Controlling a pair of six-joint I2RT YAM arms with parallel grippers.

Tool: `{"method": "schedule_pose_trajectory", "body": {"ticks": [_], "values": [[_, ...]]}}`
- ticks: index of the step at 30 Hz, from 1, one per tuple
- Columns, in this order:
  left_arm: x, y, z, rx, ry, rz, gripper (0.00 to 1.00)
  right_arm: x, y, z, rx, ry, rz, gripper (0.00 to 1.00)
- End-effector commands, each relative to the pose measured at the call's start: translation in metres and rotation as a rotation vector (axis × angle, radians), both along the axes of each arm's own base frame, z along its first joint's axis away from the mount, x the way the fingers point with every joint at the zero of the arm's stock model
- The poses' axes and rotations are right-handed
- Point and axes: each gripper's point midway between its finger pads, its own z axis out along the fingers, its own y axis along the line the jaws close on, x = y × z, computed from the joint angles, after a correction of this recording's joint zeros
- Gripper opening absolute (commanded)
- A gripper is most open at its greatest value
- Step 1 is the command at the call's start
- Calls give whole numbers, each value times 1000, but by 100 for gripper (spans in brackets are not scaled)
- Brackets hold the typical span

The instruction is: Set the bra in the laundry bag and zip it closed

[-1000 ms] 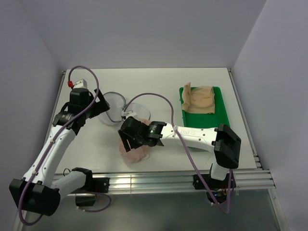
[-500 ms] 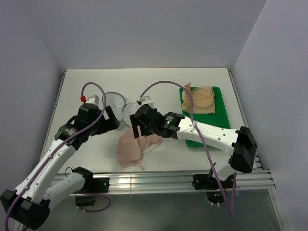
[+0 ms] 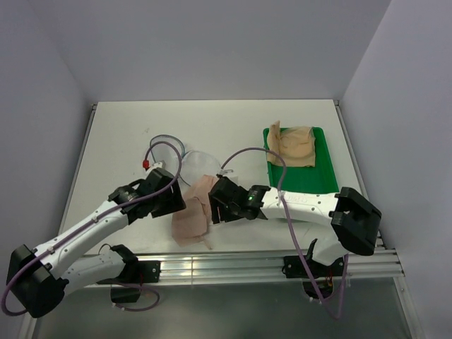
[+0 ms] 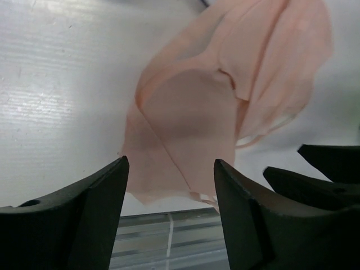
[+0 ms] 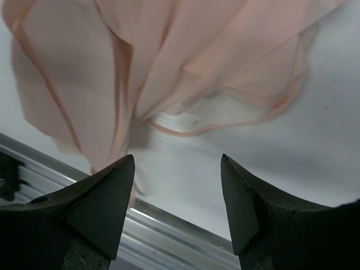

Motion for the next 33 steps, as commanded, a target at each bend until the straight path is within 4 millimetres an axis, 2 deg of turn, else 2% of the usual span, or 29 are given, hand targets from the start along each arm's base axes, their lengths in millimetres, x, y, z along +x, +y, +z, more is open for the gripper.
{"method": "schedule_pose_trajectory", "body": {"ticks": [1,2,3,7,12,22,26,28,31,32,33], "values": [[5,7,-13,17,-2,115,67,8,29,23,175,-28,-41,70],[6,9,-17,28,2,127,63,7,34,21,189,-22,-37,70],[6,16,-26,61,1,149,63,8,36,19,196,-18,-45,70],[9,21,-45,126,18,161,61,13,45,9,195,-10,-57,70],[17,21,-45,152,-4,162,59,19,56,2,211,1,-73,69],[30,19,-59,228,1,141,48,28,54,-13,214,6,-140,68],[31,17,-59,227,1,134,31,30,54,-20,201,11,-158,65],[31,17,-59,226,2,130,24,26,49,-28,190,23,-165,60],[30,16,-60,227,4,124,10,22,41,-35,187,33,-184,56],[30,16,-61,228,5,122,1,22,42,-35,196,32,-190,55],[30,16,-61,223,3,119,0,22,41,-35,193,31,-190,52]]}}
